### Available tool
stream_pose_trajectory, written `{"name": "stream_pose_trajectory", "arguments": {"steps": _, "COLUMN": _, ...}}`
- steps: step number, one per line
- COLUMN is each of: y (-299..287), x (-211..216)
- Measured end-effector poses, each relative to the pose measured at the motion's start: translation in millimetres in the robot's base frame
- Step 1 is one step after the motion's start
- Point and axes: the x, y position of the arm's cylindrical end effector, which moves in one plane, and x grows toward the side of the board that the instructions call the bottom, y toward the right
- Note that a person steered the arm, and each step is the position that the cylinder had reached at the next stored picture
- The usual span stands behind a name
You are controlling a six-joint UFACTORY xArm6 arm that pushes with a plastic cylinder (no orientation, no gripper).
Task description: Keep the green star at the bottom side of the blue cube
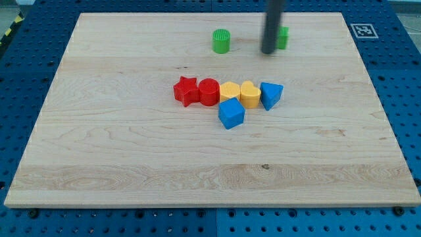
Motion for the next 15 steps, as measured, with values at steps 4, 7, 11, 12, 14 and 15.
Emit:
{"name": "stream_pose_trajectory", "arguments": {"steps": 4, "y": -59, "x": -51}}
{"name": "stream_pose_trajectory", "arguments": {"steps": 7, "y": 23, "x": -38}}
{"name": "stream_pose_trajectory", "arguments": {"steps": 11, "y": 45, "x": 30}}
{"name": "stream_pose_trajectory", "arguments": {"steps": 12, "y": 44, "x": 97}}
{"name": "stream_pose_trajectory", "arguments": {"steps": 14, "y": 59, "x": 142}}
{"name": "stream_pose_trajectory", "arguments": {"steps": 15, "y": 59, "x": 98}}
